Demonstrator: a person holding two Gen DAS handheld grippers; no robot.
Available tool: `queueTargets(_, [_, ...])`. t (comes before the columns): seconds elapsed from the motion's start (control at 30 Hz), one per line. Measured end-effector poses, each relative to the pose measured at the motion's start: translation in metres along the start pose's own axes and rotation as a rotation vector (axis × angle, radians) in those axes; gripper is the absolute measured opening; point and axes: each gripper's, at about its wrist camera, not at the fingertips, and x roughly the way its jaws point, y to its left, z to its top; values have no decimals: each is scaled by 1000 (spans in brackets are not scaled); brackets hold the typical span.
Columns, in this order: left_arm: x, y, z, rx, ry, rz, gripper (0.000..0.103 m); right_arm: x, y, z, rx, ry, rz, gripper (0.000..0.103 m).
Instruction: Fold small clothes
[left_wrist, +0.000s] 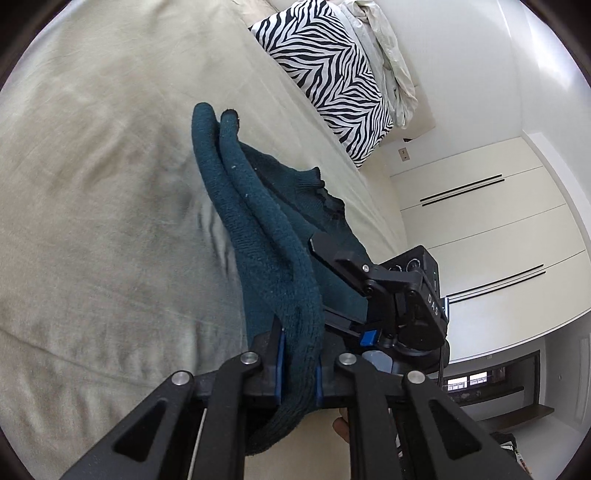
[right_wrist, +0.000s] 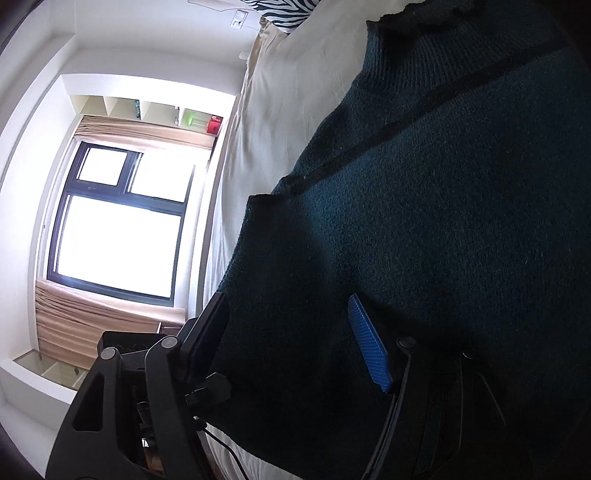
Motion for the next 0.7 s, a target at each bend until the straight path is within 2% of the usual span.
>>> queueTargets(0.07, [7,-24,1,43,11,4,13,-24,-5,8,61,-31,97,67])
queueTargets(0.2, [42,-73,-1,131,36,15,13,-98,-17,29,80,-113,216,72])
queueTargets(0.27, [69,-98,-7,186,56,25,13,-137,-29,38,86,-150,234,79])
queueTargets(0.37, [120,-129,-23,235,116,5,13,-191,-56,50,109,-194,245,80])
queueTargets(0.43, [156,-147,-39,302,147,21,13,-223,-81,57,142,-231,249,80])
queueTargets(0.53, [206,-151,-58,325,215,15,16,-259,-121,57,212,-275,237,82])
queueTargets(0.6, [226,-145,-67,316,263,33,23,-274,-142,57,240,-290,238,80])
queueTargets(0.63, [224,-146,-70,327,251,19,27,-277,-150,56,240,-285,254,80])
queueTargets(0.7, [211,-151,-70,348,233,-25,55,-279,-149,58,203,-269,243,80])
